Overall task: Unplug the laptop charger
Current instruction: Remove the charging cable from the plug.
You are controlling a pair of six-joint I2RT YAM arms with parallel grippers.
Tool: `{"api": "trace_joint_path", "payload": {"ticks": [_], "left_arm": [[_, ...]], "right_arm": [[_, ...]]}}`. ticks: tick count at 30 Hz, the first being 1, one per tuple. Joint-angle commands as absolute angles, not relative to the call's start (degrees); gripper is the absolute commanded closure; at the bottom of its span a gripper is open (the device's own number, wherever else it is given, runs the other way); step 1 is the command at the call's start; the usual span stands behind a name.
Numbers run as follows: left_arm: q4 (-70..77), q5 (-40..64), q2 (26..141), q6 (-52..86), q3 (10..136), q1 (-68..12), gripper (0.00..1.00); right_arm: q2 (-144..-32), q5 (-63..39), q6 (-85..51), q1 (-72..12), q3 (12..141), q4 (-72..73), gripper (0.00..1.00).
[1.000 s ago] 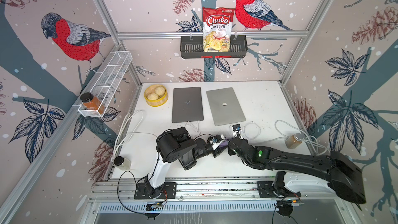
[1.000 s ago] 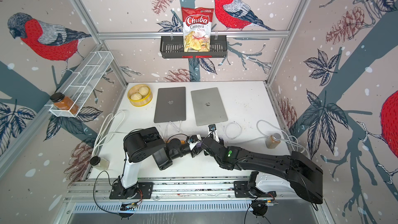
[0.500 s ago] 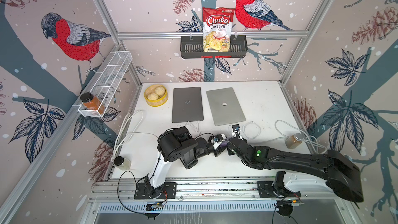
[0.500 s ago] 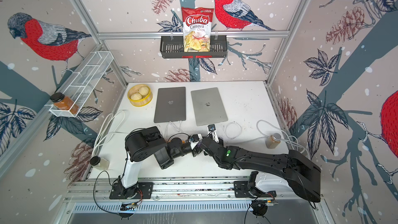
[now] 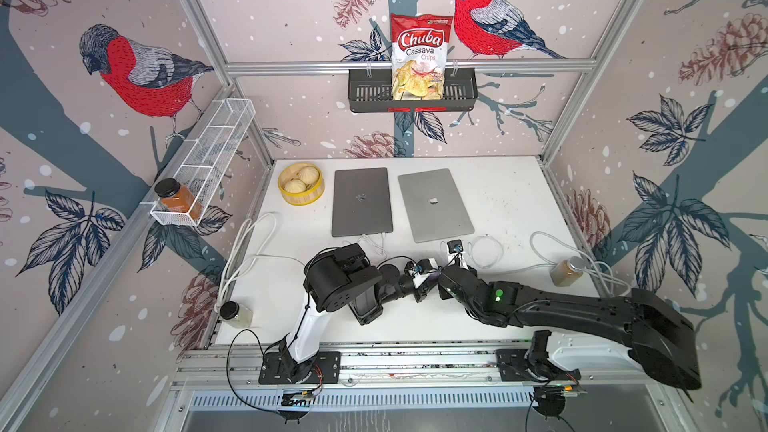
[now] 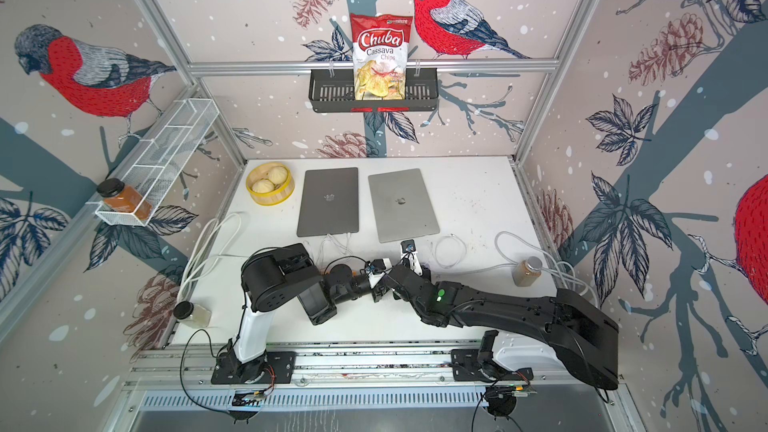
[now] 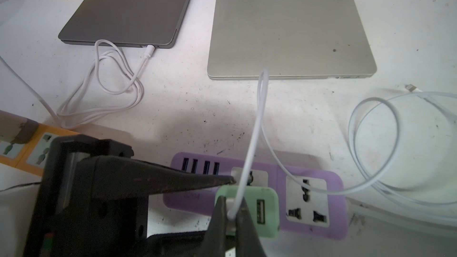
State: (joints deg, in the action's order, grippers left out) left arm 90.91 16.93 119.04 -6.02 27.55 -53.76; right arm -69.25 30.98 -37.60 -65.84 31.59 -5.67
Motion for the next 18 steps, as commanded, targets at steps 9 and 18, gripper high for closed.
{"api": "trace_joint_path", "payload": {"ticks": [9, 18], "left_arm": [[95.31, 17.19, 118.5, -7.23, 28.1, -53.61, 0.81], [89.92, 16.1, 117.86, -6.11, 30.1, -53.35, 0.86]], "right_arm": [[-69.52, 30.94, -36.91, -65.94, 33.3, -4.48, 0.91], [-70.42, 31.29, -36.61, -65.92, 34.8, -5.51, 0.91]]}}
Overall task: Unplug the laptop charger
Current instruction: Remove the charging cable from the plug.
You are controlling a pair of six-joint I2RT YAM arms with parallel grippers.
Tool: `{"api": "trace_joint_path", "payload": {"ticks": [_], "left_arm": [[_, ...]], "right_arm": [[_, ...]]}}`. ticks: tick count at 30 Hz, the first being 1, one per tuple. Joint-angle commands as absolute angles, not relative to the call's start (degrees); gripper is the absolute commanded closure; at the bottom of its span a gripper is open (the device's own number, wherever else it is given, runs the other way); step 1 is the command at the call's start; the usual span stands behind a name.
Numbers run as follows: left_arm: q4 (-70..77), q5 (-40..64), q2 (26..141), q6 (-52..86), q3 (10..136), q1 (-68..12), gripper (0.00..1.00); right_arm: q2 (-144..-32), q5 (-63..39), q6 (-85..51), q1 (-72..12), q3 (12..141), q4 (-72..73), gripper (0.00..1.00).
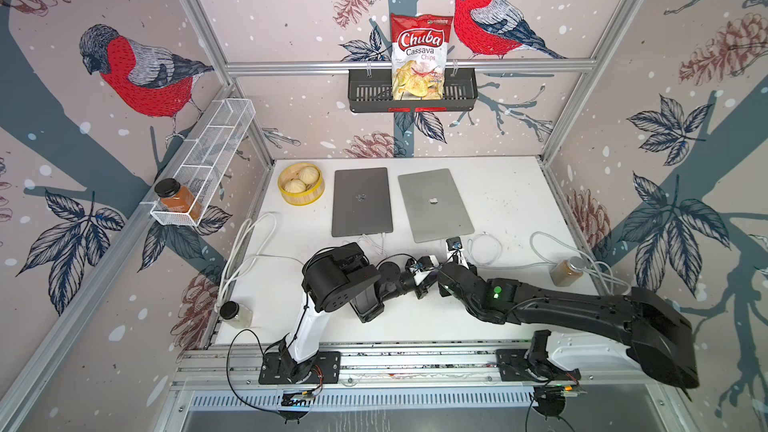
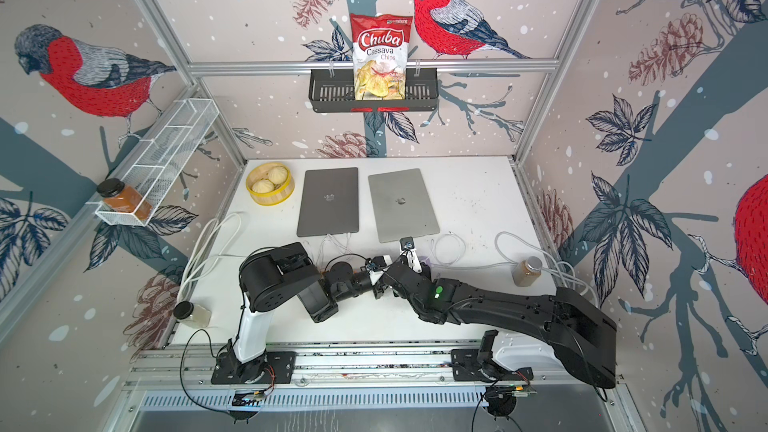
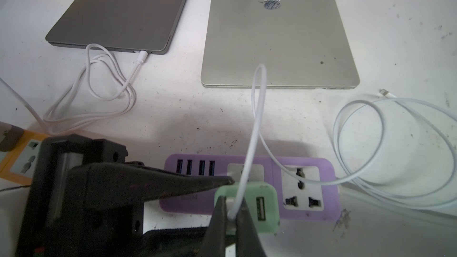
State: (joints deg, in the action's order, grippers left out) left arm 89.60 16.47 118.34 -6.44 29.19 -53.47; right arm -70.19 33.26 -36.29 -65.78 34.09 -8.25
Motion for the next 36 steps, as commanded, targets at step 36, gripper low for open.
{"api": "trace_joint_path", "payload": {"ticks": [36], "left_arm": [[89.52, 17.32, 116.36, -1.5, 26.72, -51.5, 0.91]], "right_arm": [[-62.64, 33.59, -38.05, -46.9, 38.4, -23.4, 0.99]]}}
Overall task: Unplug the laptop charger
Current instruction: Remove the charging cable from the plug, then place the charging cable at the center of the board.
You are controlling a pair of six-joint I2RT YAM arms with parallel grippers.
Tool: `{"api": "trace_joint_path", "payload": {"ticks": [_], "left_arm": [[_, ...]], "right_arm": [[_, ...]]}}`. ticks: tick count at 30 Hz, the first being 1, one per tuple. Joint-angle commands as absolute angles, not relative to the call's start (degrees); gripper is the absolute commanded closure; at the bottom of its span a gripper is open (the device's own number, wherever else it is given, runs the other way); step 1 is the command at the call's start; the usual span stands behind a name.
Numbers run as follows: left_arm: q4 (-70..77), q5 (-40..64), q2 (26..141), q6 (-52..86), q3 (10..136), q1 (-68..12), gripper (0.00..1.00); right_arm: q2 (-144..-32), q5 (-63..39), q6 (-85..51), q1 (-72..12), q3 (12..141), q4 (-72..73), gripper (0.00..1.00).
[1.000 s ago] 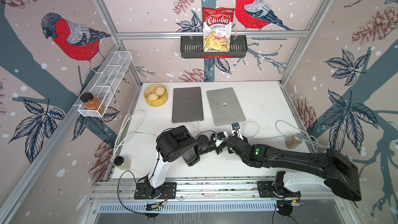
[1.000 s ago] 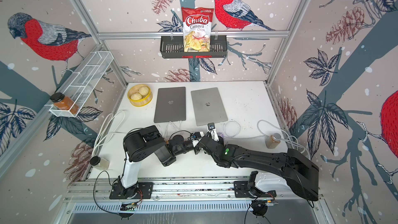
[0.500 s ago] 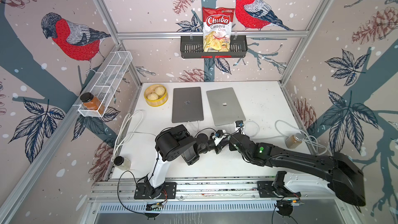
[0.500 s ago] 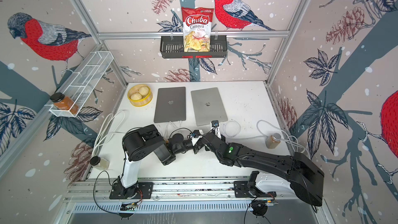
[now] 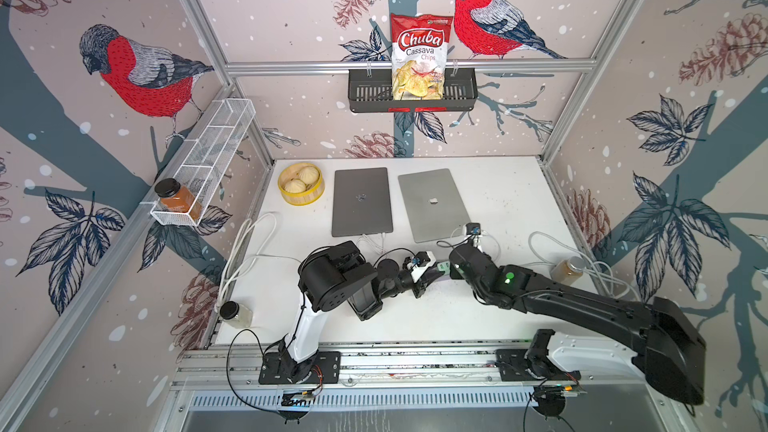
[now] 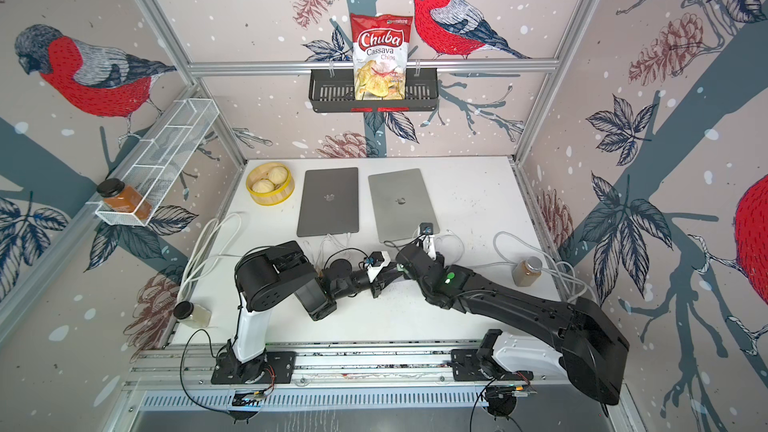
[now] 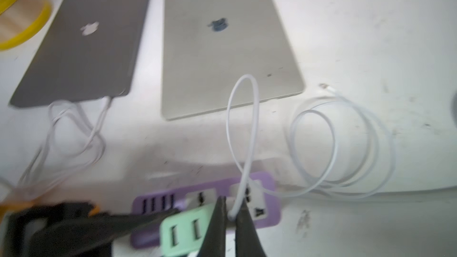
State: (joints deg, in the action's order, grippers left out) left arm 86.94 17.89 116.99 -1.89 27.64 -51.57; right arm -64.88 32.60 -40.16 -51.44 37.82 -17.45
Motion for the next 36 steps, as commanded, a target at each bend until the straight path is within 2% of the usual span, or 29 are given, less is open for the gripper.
{"api": "trace_joint_path", "payload": {"ticks": [1, 6, 10, 14, 20, 26, 27, 29, 31, 34, 36], "left_arm": [[90.31, 17.31, 115.92, -1.41, 26.14, -51.5, 0.91], [88.9, 17.22, 114.22, -1.03, 26.35, -51.51, 0.9], [87.27, 16.71, 114.26, -0.64, 28.01, -51.5, 0.9], [85.86, 16.13, 114.21, -0.44, 29.12, -51.5, 0.89], [84.65, 15.56, 114.26, -1.02, 29.98, -51.5, 0.89], [84.06, 15.38, 114.52, -1.1, 30.32, -51.5, 0.88], [83.98, 15.3, 114.44, -1.08, 30.37, -51.48, 0.88], [83.78, 15.12, 114.35, -1.05, 30.32, -51.46, 0.87], [83.23, 15.2, 114.35, -1.08, 30.46, -51.5, 0.87], [82.63, 15.37, 114.22, -1.05, 30.49, -51.5, 0.87], [81.83, 15.54, 114.04, -1.05, 30.37, -51.59, 0.87]], "right_arm": [[-61.11, 33.56, -36.53, -44.17, 38.56, -23.84, 1.0], [-55.84, 32.33, -27.58, -31.7, 41.94, -23.42, 0.99], [-57.64, 24.1, -21.51, -20.14, 46.17, -19.91, 0.99], [-61.3, 12.65, -20.94, -12.52, 46.95, -15.28, 0.99], [-64.44, 1.56, -23.43, -8.48, 40.4, -6.87, 0.99], [-67.6, -0.76, -23.35, -5.02, 35.4, -2.69, 0.98], [-68.05, -0.43, -23.17, -4.84, 35.02, -2.4, 0.95], [-68.88, 0.87, -23.04, -4.33, 34.24, -2.13, 0.83], [-69.64, 1.44, -22.82, -4.01, 33.64, -1.87, 0.75], [-70.18, 1.78, -22.7, -3.6, 32.65, -1.91, 0.5], [-69.7, 2.18, -22.61, -3.6, 31.83, -2.09, 0.38]]}}
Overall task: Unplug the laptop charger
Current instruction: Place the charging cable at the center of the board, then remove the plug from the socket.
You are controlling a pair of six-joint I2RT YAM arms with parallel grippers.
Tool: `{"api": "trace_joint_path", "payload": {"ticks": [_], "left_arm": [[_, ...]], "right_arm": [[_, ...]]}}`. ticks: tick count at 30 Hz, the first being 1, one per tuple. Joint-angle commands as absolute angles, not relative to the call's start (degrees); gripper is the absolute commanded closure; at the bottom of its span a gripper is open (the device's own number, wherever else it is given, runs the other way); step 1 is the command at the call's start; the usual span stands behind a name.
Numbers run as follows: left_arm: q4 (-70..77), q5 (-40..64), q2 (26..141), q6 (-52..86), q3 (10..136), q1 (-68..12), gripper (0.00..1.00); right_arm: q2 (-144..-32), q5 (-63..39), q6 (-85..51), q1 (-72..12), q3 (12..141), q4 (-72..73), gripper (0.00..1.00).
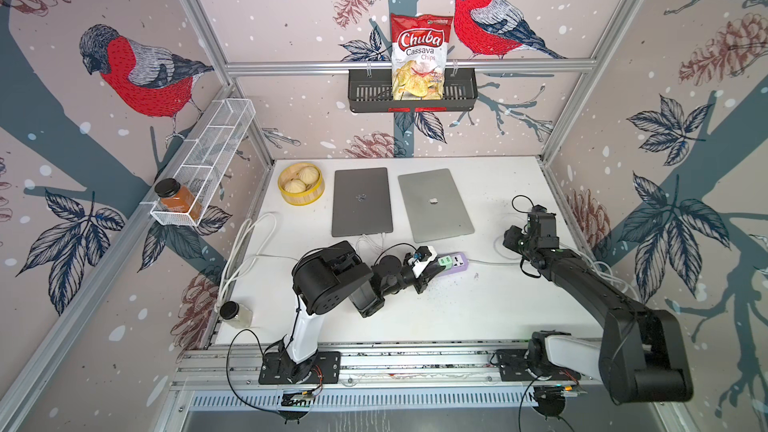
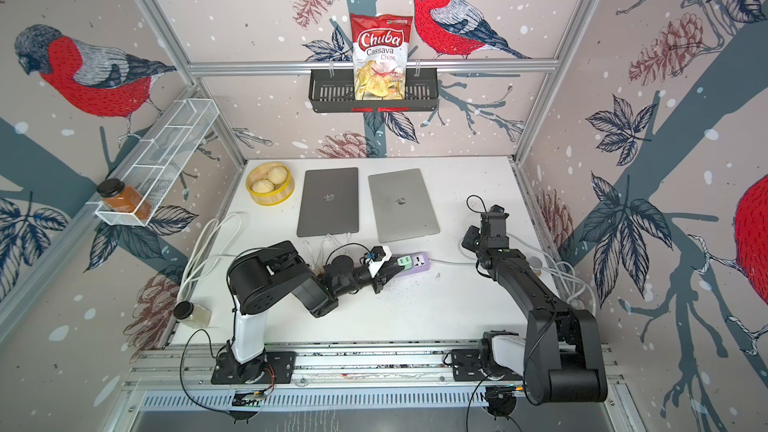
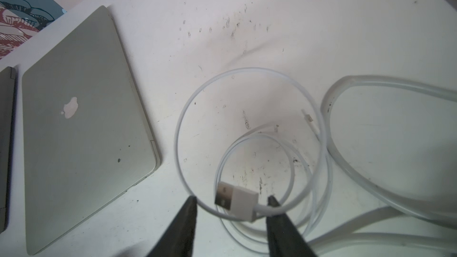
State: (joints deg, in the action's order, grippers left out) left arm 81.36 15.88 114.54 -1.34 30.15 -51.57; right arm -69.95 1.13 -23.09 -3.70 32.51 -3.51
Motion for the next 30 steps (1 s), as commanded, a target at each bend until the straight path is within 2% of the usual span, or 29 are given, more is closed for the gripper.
{"api": "trace_joint_path", "payload": {"ticks": [1, 4, 5, 6, 12, 16, 22, 25, 30], "left_arm": [[81.37, 15.63, 113.83, -1.05, 30.32, -51.55, 0.87], [80.53, 15.64, 113.39, -1.05, 29.72, -51.9, 0.87], [80.43, 15.49, 113.29, -1.06, 29.44, -52.15, 0.87], [80.35, 15.47, 113.25, -1.05, 29.29, -52.28, 0.87], [80.51, 15.47, 113.03, -0.49, 27.97, -53.0, 0.87], [81.3, 14.54, 113.12, 0.04, 27.33, -53.0, 0.82], [83.59, 13.78, 113.16, 0.0, 26.42, -53.0, 0.64], [87.23, 13.19, 112.02, 0.14, 24.52, -52.95, 0.55], [88.73, 12.97, 108.74, 2.5, 22.67, -52.83, 0.48]], "right_arm": [[-69.18, 2.51, -22.66, -3.62, 31.44, -2.29, 0.31], [-66.37, 3.51, -22.58, -3.95, 30.27, -3.29, 0.17], [-65.03, 3.77, -22.62, -4.13, 30.03, -3.89, 0.02], [-64.03, 4.1, -22.39, -4.34, 29.89, -4.31, 0.0], [-59.96, 5.54, -21.66, -5.07, 29.89, -8.4, 0.0], [-55.49, 8.43, -21.75, -9.88, 29.72, -10.36, 0.0], [-50.51, 12.41, -26.21, -26.09, 29.82, -9.82, 0.03], [-51.0, 18.64, -29.31, -37.12, 29.0, -8.08, 0.03], [-57.04, 26.86, -33.54, -49.49, 29.7, -7.36, 0.03]]}}
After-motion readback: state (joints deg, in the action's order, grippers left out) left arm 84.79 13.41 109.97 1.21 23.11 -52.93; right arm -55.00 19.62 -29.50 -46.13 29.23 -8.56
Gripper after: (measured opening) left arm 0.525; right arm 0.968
